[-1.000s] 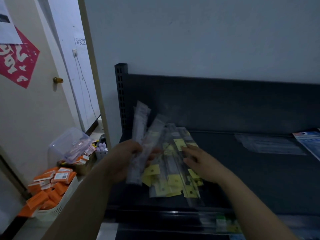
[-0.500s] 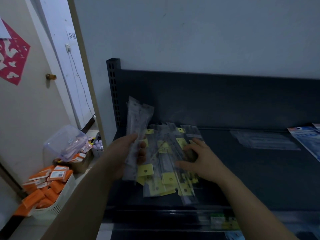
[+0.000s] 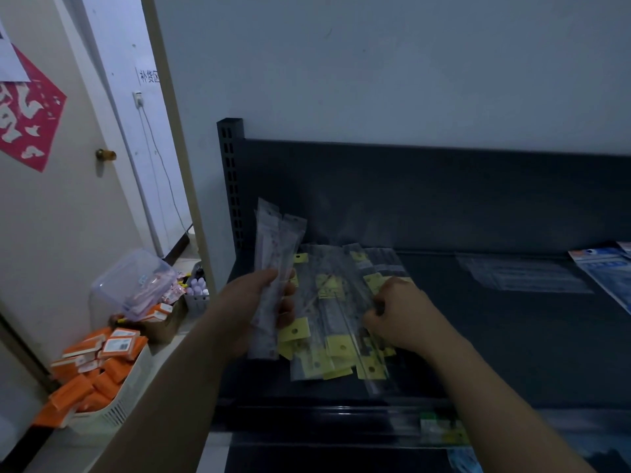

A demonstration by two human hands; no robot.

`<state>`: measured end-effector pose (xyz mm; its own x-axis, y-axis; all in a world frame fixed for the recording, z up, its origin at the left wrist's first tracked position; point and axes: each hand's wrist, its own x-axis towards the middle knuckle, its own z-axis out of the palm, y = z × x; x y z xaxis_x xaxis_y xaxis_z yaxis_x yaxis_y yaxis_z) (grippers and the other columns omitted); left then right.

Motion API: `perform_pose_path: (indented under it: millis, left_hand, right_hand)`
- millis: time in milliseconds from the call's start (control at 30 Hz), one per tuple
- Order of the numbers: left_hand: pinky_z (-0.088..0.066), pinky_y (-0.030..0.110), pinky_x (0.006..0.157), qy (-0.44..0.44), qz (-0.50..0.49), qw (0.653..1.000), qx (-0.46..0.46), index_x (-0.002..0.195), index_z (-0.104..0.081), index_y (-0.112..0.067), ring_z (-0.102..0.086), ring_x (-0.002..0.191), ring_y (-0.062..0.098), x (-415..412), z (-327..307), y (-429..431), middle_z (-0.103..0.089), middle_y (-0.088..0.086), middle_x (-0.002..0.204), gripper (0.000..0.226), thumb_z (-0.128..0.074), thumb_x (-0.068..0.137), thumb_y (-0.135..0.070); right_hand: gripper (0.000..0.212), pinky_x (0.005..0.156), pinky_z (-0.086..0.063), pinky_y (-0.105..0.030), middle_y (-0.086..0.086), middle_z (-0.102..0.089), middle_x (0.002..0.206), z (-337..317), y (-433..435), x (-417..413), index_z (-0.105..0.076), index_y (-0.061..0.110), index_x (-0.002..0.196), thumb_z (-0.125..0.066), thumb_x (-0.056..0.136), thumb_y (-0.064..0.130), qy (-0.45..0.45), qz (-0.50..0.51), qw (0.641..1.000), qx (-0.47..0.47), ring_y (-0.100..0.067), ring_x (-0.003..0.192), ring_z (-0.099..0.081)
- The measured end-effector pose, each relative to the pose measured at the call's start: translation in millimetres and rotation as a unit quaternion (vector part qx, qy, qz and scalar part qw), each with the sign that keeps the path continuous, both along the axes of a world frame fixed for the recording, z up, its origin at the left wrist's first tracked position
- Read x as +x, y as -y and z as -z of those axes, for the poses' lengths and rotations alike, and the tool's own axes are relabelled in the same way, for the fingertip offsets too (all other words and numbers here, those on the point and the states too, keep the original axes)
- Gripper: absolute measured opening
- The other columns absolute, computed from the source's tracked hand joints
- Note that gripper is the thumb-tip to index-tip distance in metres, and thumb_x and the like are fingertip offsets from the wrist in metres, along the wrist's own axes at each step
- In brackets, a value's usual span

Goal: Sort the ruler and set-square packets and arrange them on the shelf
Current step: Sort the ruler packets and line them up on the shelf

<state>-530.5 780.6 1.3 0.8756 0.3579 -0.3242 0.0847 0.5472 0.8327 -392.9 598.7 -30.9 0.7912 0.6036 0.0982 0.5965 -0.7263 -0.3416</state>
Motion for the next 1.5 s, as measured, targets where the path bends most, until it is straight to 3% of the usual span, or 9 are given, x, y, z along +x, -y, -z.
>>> perform_pose_path:
  millis: [200,400,567,667,733,1033,1200,1300,1500]
  left_hand:
    - [-0.046,0.020,0.043,0.003,-0.001,1.000,-0.010,0.097,-0.059,-0.003,-0.046,0.055,0.015,2,-1,7,-0.053,0.006,0.069,0.022,-0.043,0.099,-0.018]
    - [-0.059,0.034,0.068,0.051,0.011,0.998,-0.031,0.102,-0.052,-0.004,-0.057,0.070,0.020,22,10,22,-0.056,0.008,0.080,0.012,-0.043,0.100,-0.012]
    - [-0.048,0.046,0.100,0.090,0.061,0.994,-0.004,0.126,-0.052,0.008,-0.059,0.116,0.037,40,13,50,-0.062,0.025,0.123,0.040,-0.035,0.104,-0.021]
    - [-0.054,0.042,0.089,0.093,0.026,0.995,0.010,0.123,-0.051,0.013,-0.062,0.106,0.032,47,16,53,-0.063,0.023,0.114,0.044,-0.041,0.102,-0.024]
    - [-0.056,0.043,0.077,0.079,0.013,0.996,0.023,0.113,-0.057,0.012,-0.062,0.094,0.033,48,17,54,-0.062,0.025,0.102,0.040,-0.045,0.101,-0.025]
    - [-0.052,0.048,0.092,0.181,0.065,0.980,0.050,0.112,-0.060,-0.007,-0.064,0.103,0.028,36,6,58,-0.069,0.008,0.111,0.023,-0.054,0.094,-0.020]
    - [-0.056,0.036,0.075,0.198,0.015,0.973,0.119,0.112,-0.061,-0.007,-0.067,0.095,0.025,36,5,54,-0.070,0.011,0.101,0.030,-0.068,0.082,-0.005]
    - [-0.056,0.035,0.072,0.212,-0.017,0.975,0.069,0.094,-0.071,-0.013,-0.068,0.083,0.022,37,2,50,-0.071,0.009,0.092,0.013,-0.060,0.088,-0.015]
    - [-0.057,0.035,0.081,0.213,-0.087,0.972,-0.044,0.107,-0.063,-0.008,-0.072,0.083,0.016,55,0,30,-0.072,0.009,0.098,0.030,-0.044,0.100,-0.031]
  right_hand:
    - [0.039,0.035,-0.025,-0.014,0.000,-0.039,0.049,1,10,4,-0.040,0.009,0.052,-0.055,0.088,0.014,-0.043,0.056,0.988,0.139,-0.004,0.040,-0.032]
    - [0.035,0.042,-0.039,-0.017,-0.014,-0.061,0.058,-18,11,-20,-0.050,0.002,0.059,-0.045,0.094,0.003,-0.170,0.031,0.890,0.422,-0.010,0.047,-0.056]
    - [0.025,0.070,-0.050,-0.030,-0.005,-0.065,0.078,-11,-1,-36,-0.067,0.003,0.090,-0.046,0.099,0.014,-0.064,-0.100,0.943,0.311,-0.013,0.071,-0.060]
    - [0.029,0.087,-0.034,-0.005,0.009,-0.060,0.108,-8,0,-40,-0.064,0.025,0.119,-0.041,0.101,0.026,-0.090,-0.143,0.952,0.257,0.004,0.104,-0.049]
    - [0.031,0.096,-0.034,-0.009,0.008,-0.058,0.120,-7,3,-40,-0.060,0.028,0.125,-0.041,0.100,0.029,-0.147,-0.138,0.941,0.271,0.003,0.114,-0.048]
    - [0.013,0.060,-0.052,-0.025,-0.001,-0.063,0.069,-18,7,-47,-0.060,-0.003,0.098,-0.059,0.091,0.008,-0.373,-0.098,0.831,0.402,-0.011,0.062,-0.060]
    - [0.013,0.056,-0.044,-0.016,0.001,-0.062,0.070,-27,8,-47,-0.065,0.001,0.101,-0.058,0.091,0.003,-0.355,-0.135,0.839,0.389,-0.006,0.059,-0.053]
    - [0.020,0.060,-0.047,-0.019,0.001,-0.067,0.079,-28,12,-44,-0.066,0.007,0.107,-0.060,0.088,0.003,-0.366,-0.140,0.842,0.372,-0.007,0.067,-0.059]
    - [0.037,0.076,-0.051,-0.035,-0.002,-0.074,0.098,-23,43,-18,-0.069,0.022,0.107,-0.063,0.084,-0.006,-0.328,-0.082,0.866,0.368,-0.018,0.083,-0.065]
